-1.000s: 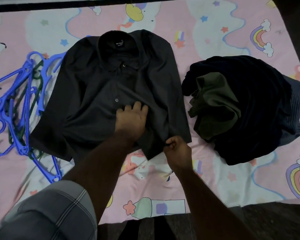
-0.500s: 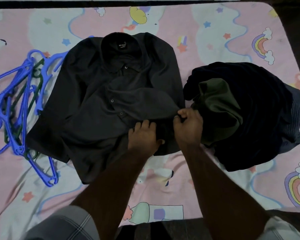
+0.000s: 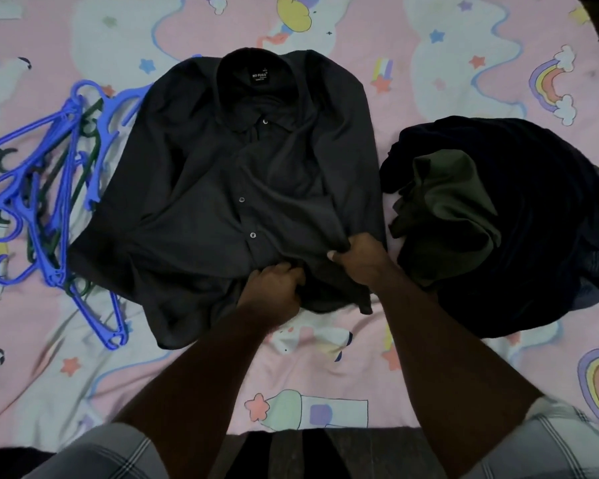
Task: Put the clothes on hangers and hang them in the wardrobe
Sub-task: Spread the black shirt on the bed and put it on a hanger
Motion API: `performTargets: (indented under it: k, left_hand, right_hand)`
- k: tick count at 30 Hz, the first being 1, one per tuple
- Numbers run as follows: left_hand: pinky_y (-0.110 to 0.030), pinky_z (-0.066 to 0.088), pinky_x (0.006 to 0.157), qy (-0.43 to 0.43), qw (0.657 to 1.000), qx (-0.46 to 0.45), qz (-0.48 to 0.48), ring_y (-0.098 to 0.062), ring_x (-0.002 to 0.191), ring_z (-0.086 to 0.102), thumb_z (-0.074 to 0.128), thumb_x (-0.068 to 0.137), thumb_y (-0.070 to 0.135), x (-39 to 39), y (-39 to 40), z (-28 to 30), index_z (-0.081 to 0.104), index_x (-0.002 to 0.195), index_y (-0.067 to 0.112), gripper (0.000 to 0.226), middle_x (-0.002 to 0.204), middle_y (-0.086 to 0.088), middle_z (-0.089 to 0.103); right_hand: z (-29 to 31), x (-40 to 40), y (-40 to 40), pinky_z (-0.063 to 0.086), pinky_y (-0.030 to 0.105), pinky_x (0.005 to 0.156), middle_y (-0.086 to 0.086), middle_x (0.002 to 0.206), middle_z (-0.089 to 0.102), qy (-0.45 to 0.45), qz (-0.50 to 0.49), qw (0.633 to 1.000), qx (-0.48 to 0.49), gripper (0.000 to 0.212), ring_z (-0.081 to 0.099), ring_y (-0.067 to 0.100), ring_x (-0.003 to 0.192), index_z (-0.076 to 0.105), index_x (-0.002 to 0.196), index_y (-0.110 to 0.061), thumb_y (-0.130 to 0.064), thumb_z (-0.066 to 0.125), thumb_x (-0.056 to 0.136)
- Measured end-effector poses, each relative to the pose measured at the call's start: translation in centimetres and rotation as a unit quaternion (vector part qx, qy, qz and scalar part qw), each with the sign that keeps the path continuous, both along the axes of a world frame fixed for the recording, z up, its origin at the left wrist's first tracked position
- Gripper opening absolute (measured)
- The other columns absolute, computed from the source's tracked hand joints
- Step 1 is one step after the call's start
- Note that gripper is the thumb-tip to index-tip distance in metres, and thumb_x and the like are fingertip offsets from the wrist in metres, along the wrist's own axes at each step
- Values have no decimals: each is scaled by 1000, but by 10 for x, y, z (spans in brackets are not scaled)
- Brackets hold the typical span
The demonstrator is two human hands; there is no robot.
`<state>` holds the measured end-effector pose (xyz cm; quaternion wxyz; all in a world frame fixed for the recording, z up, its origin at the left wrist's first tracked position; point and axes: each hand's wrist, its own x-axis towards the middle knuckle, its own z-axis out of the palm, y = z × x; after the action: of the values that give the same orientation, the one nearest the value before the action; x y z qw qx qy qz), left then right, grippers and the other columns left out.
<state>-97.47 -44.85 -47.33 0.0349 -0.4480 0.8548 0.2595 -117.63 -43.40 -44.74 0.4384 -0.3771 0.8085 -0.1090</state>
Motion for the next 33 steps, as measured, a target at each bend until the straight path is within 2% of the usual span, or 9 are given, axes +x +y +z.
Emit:
performTargets:
  k: [4, 7, 10, 13, 19, 24, 28, 31, 33]
  left_hand:
    - [-40, 47, 81, 41, 996, 23, 78, -25, 93, 64, 40, 75, 46, 33, 15, 12, 70, 88, 27, 38, 91, 4, 65]
    - [-44, 45, 90, 9, 968, -27, 250, -30, 106, 56, 54, 87, 49, 63, 10, 20, 69, 100, 29, 28, 107, -1, 62]
    - [-56, 34, 106, -79, 879, 28, 470, -41, 132, 38, 66, 90, 42, 96, -8, 24, 50, 133, 22, 50, 142, -15, 40]
    - [-56, 36, 112, -16, 776, 161, 609, -47, 137, 37, 74, 88, 30, 128, -22, 24, 31, 150, 11, 77, 153, -24, 30]
    - [-63, 52, 93, 61, 751, 269, 600, -53, 105, 61, 61, 59, 26, 176, -38, -10, 58, 121, -5, 70, 117, -33, 63]
    - [-55, 50, 100, 10, 791, 258, 554, -45, 119, 55, 75, 77, 42, 187, -32, 17, 49, 139, 2, 79, 133, -23, 56]
    - [-53, 52, 98, 43, 798, 233, 554, -44, 117, 57, 78, 81, 19, 184, -27, 18, 44, 138, 0, 69, 131, -24, 56]
    - [-48, 49, 96, 75, 787, 218, 573, -45, 117, 56, 59, 90, 10, 188, -21, 34, 51, 136, -1, 48, 130, -26, 58]
    - [-45, 48, 98, 126, 737, 236, 620, -42, 124, 55, 50, 96, 9, 196, -23, 53, 52, 138, -1, 43, 138, -24, 55]
  right_hand:
    - [0, 13, 20, 46, 33, 78, 20, 102, 71, -8, -31, 999, 23, 38, 65, 37, 100, 71, 101, -1, -38, 71, 90]
    - [-1, 25, 35, 51, 38, 89, 17, 111, 70, -36, -61, 997, 23, 45, 64, 36, 105, 67, 115, -2, -36, 75, 87]
    - [-5, 31, 49, 48, 36, 87, 18, 107, 68, -39, -81, 996, 27, 39, 62, 34, 103, 65, 114, 3, -27, 73, 90]
    - [-5, 36, 63, 48, 40, 91, 20, 112, 66, -42, -105, 992, 46, 40, 60, 37, 107, 63, 117, 5, -28, 68, 94]
    - [6, 42, 80, 45, 44, 102, 23, 124, 63, -37, -147, 988, 18, 44, 57, 40, 117, 60, 126, 5, -28, 64, 97]
    - [20, 55, 87, 46, 47, 104, 20, 126, 63, -59, -220, 974, -4, 48, 58, 38, 115, 60, 126, 4, -30, 68, 94]
    - [3, 57, 99, 53, 49, 98, 13, 119, 69, -123, -247, 961, 23, 78, 65, 34, 107, 63, 124, -1, -46, 88, 65]
    - [9, 60, 103, 54, 50, 96, 14, 111, 70, -111, -256, 960, 20, 51, 66, 35, 103, 65, 118, -1, -32, 82, 82]
    - [20, 59, 105, 55, 47, 91, 18, 108, 69, -73, -272, 960, -9, 38, 65, 37, 101, 66, 114, 1, -26, 75, 89]
